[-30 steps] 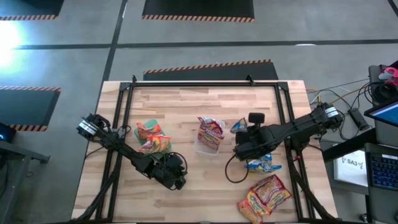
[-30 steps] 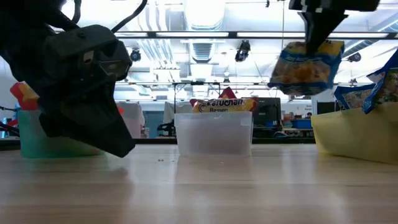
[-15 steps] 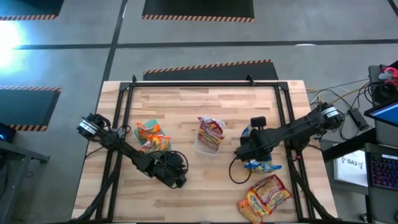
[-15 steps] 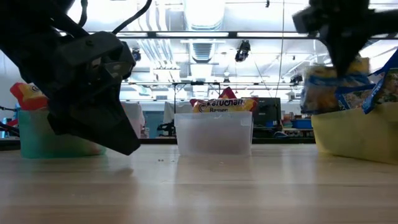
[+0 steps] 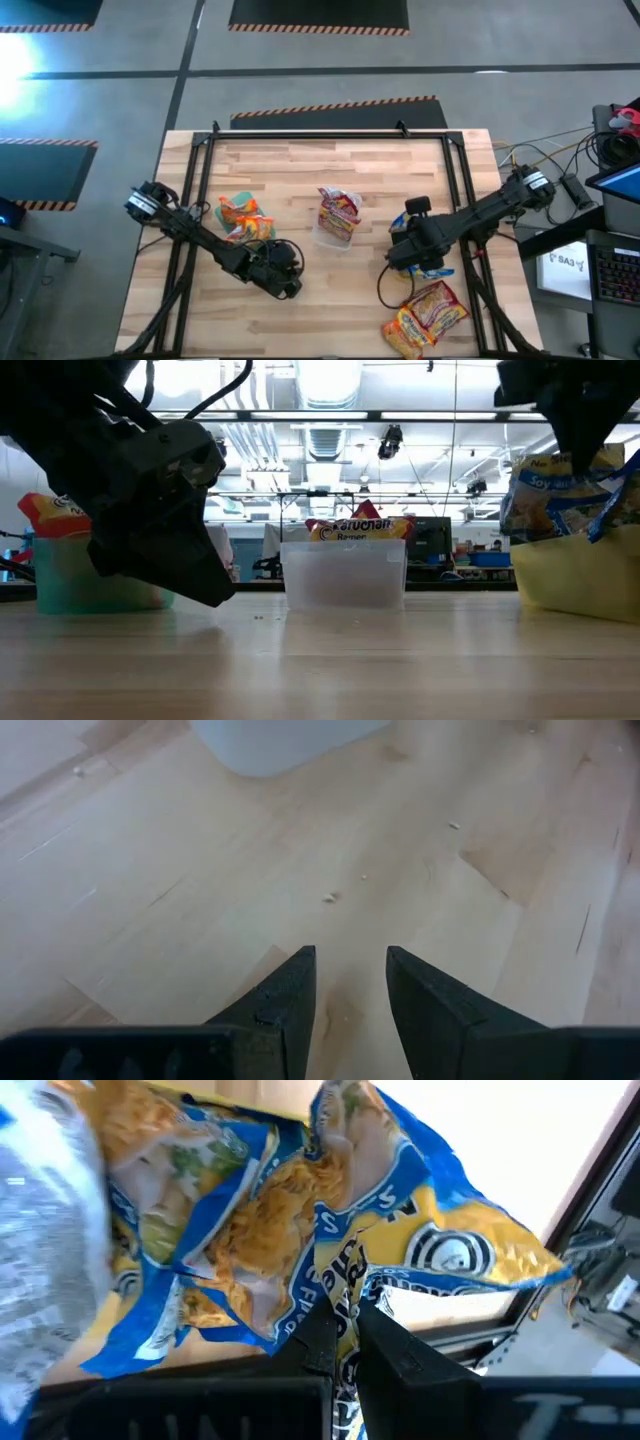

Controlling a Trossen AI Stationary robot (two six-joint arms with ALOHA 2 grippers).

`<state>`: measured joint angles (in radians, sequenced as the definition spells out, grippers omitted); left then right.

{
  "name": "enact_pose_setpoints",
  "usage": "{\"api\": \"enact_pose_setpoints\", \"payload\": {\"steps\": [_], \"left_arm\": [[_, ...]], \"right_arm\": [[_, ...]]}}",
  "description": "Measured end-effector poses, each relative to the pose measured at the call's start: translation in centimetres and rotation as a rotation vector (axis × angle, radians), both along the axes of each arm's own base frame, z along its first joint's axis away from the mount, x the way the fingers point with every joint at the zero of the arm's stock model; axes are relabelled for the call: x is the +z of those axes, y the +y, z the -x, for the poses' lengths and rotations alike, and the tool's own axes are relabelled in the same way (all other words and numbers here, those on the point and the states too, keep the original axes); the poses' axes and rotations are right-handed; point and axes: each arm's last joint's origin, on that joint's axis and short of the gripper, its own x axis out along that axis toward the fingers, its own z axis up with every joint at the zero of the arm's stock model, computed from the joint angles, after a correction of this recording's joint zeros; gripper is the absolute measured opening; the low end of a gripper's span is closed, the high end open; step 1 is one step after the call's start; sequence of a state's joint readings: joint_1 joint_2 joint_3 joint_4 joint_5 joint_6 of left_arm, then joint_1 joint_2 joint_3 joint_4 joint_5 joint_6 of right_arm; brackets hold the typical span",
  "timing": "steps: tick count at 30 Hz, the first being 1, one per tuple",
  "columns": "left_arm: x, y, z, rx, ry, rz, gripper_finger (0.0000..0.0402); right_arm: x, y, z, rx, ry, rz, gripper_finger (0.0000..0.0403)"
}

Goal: Sort Maruchan noodles
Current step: Put the blue noodle pack into the yellow bin

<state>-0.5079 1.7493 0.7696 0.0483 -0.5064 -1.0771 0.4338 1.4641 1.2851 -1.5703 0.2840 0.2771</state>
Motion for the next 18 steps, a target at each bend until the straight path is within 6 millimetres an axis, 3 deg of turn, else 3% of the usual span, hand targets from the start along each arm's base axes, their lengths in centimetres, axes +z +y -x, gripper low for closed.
{"api": "enact_pose_setpoints", "payload": {"steps": [6,18], "left_arm": [[0.0,0.0,0.0,0.0,0.0,0.0,0.0107],[0.0,0.0,0.0,0.0,-0.001,0.001,0.0107]], "right_arm": [[0.3,0.5,0.6,0.024,-0.008,-0.011,0.0009],[-1.8,1.3,0.5,-0.052,0.081,-0.075,0.0009]]}}
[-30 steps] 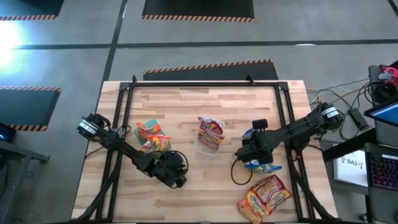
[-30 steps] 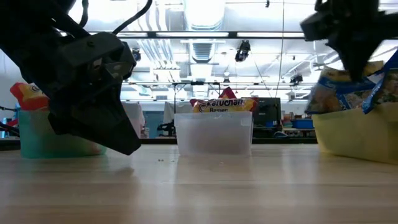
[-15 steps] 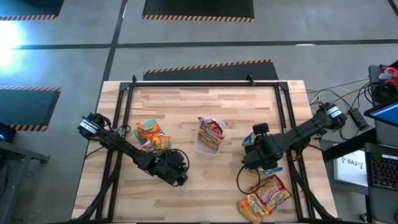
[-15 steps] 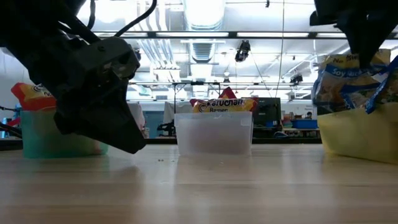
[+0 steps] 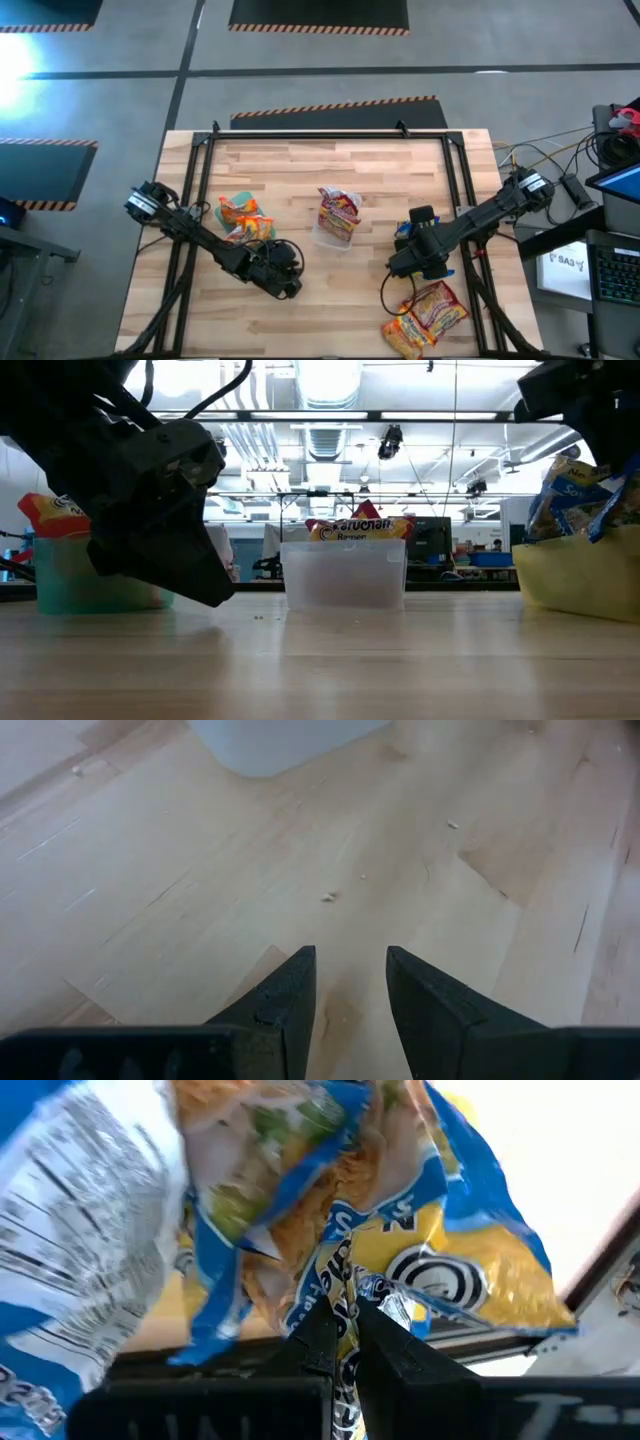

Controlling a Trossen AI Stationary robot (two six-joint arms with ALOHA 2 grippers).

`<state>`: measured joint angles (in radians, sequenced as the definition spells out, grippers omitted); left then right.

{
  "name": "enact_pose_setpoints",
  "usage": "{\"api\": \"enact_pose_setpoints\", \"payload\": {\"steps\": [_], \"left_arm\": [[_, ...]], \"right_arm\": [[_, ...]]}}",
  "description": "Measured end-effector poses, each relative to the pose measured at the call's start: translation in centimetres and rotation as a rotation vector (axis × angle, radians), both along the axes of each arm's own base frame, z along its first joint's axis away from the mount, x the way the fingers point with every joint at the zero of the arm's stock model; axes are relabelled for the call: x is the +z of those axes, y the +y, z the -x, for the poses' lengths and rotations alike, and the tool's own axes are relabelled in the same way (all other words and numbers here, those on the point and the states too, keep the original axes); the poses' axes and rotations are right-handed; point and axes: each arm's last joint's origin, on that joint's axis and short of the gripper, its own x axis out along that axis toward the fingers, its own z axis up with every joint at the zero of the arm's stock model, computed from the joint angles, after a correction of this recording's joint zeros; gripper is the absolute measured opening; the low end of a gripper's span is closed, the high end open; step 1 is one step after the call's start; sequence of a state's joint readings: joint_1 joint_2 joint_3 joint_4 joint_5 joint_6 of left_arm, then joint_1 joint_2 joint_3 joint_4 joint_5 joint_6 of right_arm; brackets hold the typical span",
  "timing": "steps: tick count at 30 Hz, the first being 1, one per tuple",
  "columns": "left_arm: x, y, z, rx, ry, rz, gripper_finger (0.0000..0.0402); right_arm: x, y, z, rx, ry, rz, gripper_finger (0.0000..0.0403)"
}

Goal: Sort Maruchan noodles
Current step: Put the blue noodle pack into the yellow bin

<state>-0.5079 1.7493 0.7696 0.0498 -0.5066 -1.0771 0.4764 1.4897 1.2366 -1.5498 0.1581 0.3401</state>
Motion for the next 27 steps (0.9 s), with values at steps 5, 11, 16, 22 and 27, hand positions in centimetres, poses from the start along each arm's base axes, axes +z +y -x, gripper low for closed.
{"api": "enact_pose_setpoints", "payload": {"steps": [5,11,16,22,27], "left_arm": [[0.0,0.0,0.0,0.001,-0.003,0.001,0.0107],[0.0,0.0,0.0,0.001,-0.002,0.001,0.0107],[0.0,0.0,0.0,0.001,-0.002,0.001,0.0107],[0.0,0.0,0.0,0.001,-0.002,0.001,0.0107],[0.0,0.0,0.0,0.004,-0.003,0.005,0.0107]], "right_arm": [[-0.3,0.5,-0.7,-0.016,-0.08,-0.038,0.0009],[-0.4,0.6,-0.9,-0.124,-0.132,-0.035,0.0032],[-0.5,0.7,-0.8,-0.239,-0.131,-0.059,0.0043],[0.1,0.8,-0.6,-0.279,-0.077,-0.113,0.0039],[0.7,1.0,-0.9,-0.28,-0.096,-0.143,0.0015]]}}
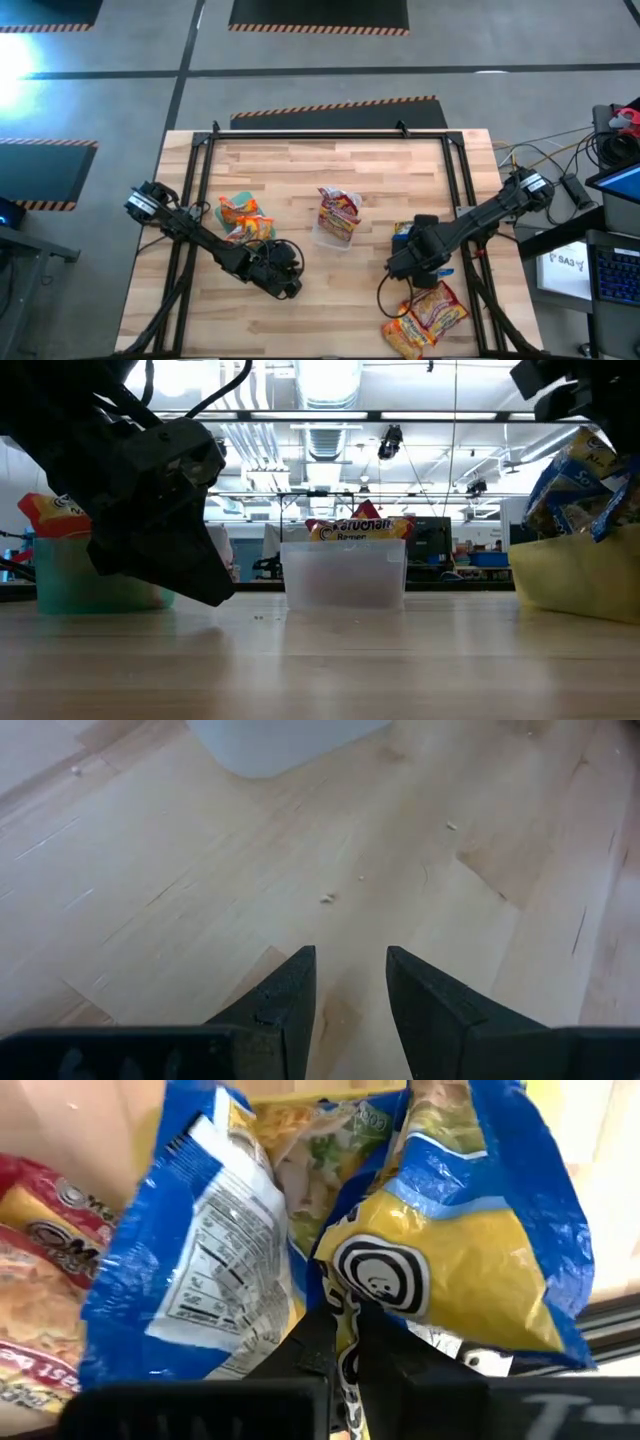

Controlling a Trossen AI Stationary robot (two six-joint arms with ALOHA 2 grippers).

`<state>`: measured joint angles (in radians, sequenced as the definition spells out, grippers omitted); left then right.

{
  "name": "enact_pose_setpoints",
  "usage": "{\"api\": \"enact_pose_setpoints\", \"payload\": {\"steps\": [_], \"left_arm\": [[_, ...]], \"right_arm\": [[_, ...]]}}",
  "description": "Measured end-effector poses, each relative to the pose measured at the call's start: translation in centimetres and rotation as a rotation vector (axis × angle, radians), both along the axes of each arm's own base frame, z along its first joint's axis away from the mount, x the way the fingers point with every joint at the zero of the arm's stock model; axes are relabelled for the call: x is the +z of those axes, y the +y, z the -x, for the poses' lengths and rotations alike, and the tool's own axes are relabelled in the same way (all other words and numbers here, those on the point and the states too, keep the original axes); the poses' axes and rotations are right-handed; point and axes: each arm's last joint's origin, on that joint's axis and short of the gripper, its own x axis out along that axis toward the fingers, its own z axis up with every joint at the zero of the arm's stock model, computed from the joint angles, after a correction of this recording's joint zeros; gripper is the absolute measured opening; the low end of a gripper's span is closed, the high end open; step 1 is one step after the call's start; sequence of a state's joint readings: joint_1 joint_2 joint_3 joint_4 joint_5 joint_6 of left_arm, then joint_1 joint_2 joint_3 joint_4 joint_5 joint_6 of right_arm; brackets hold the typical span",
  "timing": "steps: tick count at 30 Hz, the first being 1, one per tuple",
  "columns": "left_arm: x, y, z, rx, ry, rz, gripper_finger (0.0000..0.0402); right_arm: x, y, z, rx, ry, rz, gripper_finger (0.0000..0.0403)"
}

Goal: Sort Maruchan noodles
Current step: Put the blue noodle pack into the yellow bin, then put the orange noodle pack into the green bin

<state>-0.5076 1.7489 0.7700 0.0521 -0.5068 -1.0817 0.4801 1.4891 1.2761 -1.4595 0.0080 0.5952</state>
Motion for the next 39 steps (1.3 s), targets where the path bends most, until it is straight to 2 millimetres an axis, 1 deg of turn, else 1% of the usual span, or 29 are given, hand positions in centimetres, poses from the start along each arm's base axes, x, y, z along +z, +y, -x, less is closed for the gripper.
{"api": "enact_pose_setpoints", "payload": {"steps": [2,4,13,15,18,22,29,32,35,37,39], "left_arm": [[0.0,0.0,0.0,0.0,-0.001,0.001,0.0107],[0.0,0.0,0.0,0.0,-0.003,0.002,0.0107],[0.0,0.0,0.0,0.0,-0.003,0.002,0.0107],[0.0,0.0,0.0,0.0,-0.003,0.002,0.0107],[0.0,0.0,0.0,0.0,-0.003,0.002,0.0107],[0.0,0.0,0.0,0.0,-0.003,0.002,0.0107],[0.0,0.0,0.0,0.003,-0.005,-0.001,0.0107],[0.0,0.0,0.0,0.002,-0.005,-0.002,0.0107],[0.0,0.0,0.0,-0.004,-0.004,-0.009,0.0107],[0.0,0.0,0.0,-0.013,-0.004,-0.019,0.0107],[0.1,0.0,0.0,-0.014,-0.005,-0.02,0.0107]], "right_arm": [[0.1,0.0,-0.1,-0.012,-0.013,0.011,0.0014],[0.2,0.0,-0.1,-0.035,-0.018,0.018,0.0022],[0.3,-0.4,0.6,-0.084,0.037,0.067,0.0094],[0.4,-0.5,0.7,-0.108,0.051,0.081,0.0105],[0.6,-0.3,0.8,-0.151,0.07,0.044,0.0112],[1.5,0.1,0.6,-0.228,0.087,-0.042,0.0112],[3.6,0.4,0.0,-0.275,0.027,-0.092,0.0095],[4.2,0.5,-0.2,-0.311,-0.019,-0.069,0.0085],[4.2,0.7,-0.5,-0.34,-0.116,0.001,0.0077],[4.2,1.0,-0.7,-0.35,-0.182,0.024,0.0075],[4.0,1.7,-0.8,-0.37,-0.223,0.008,0.0075]]}}
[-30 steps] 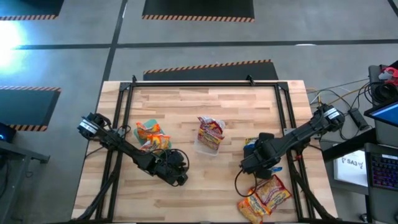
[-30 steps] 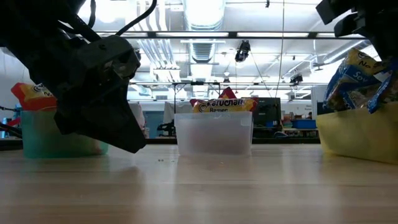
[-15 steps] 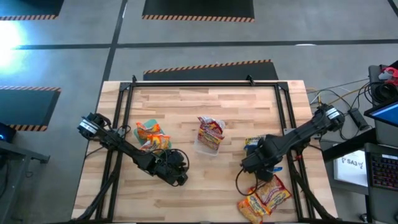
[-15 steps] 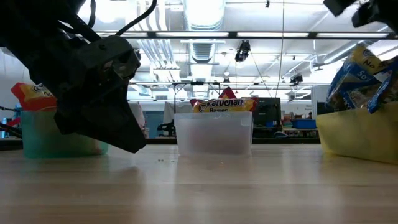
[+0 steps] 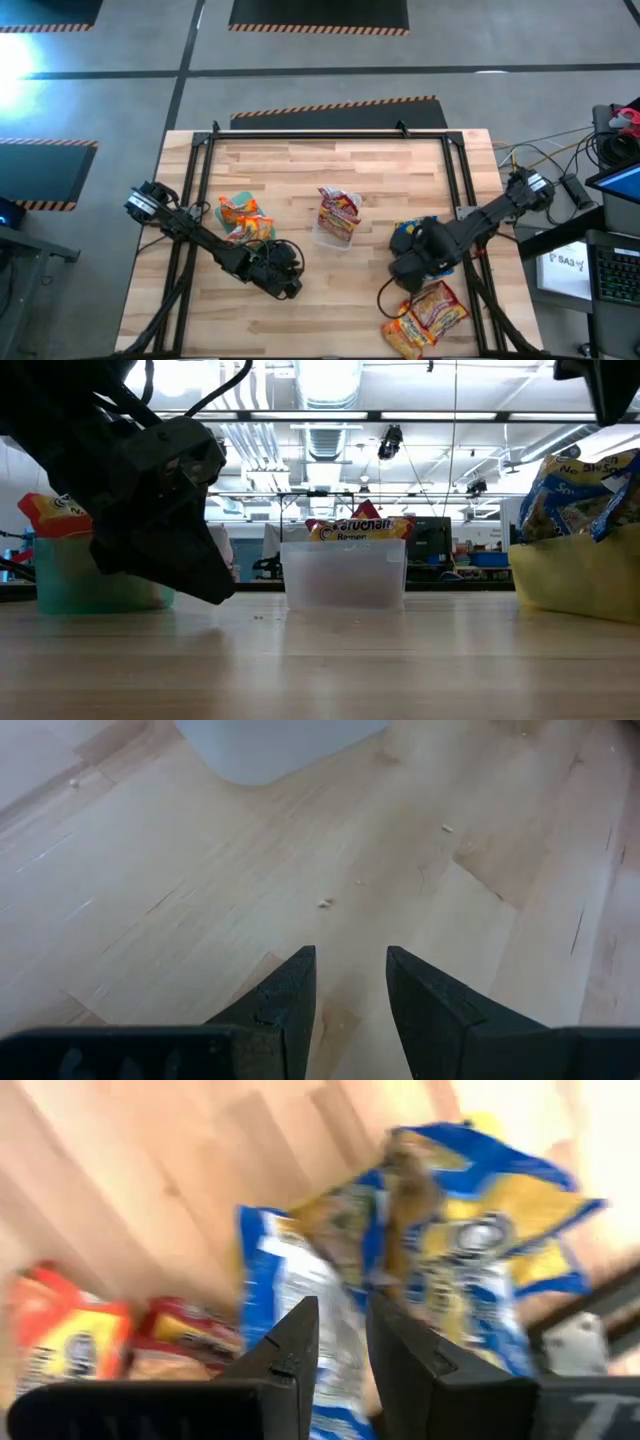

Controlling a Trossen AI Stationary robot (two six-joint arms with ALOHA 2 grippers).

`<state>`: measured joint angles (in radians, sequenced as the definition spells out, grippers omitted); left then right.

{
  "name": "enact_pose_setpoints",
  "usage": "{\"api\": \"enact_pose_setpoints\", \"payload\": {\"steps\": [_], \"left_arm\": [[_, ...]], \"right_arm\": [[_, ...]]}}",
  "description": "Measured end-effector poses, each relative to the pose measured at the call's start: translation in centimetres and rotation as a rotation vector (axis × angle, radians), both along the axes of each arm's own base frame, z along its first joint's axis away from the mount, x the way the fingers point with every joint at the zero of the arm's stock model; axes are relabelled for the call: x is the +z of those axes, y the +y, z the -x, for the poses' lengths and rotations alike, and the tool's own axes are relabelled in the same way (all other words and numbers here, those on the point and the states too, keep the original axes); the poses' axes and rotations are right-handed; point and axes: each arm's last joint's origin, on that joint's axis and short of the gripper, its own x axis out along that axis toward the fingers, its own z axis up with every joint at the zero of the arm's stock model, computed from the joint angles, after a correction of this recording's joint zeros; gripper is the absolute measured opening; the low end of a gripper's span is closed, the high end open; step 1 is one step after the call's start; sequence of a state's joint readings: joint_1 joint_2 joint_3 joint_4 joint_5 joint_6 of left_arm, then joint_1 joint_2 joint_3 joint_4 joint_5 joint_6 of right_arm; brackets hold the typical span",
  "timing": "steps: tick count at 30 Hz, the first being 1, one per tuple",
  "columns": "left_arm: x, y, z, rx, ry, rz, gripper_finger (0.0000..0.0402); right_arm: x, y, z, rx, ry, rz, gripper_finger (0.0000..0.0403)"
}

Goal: Sort Maruchan noodles
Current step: Put the orange noodle pack into the green bin

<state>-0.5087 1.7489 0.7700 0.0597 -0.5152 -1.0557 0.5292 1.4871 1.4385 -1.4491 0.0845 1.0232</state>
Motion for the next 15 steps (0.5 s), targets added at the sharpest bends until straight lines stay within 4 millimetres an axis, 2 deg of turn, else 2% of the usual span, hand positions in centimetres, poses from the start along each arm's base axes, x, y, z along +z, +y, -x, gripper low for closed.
{"api": "enact_pose_setpoints", "payload": {"steps": [9,15], "left_arm": [[0.2,-0.2,-0.2,-0.002,-0.032,0.017,0.0107],[1.1,-0.7,-1.0,-0.058,-0.137,0.022,0.0107]], "right_arm": [[-0.6,4.9,-0.7,0.062,-0.31,-0.136,0.0076],[-2.5,7.5,-0.4,0.102,-0.461,-0.209,0.0066]]}}
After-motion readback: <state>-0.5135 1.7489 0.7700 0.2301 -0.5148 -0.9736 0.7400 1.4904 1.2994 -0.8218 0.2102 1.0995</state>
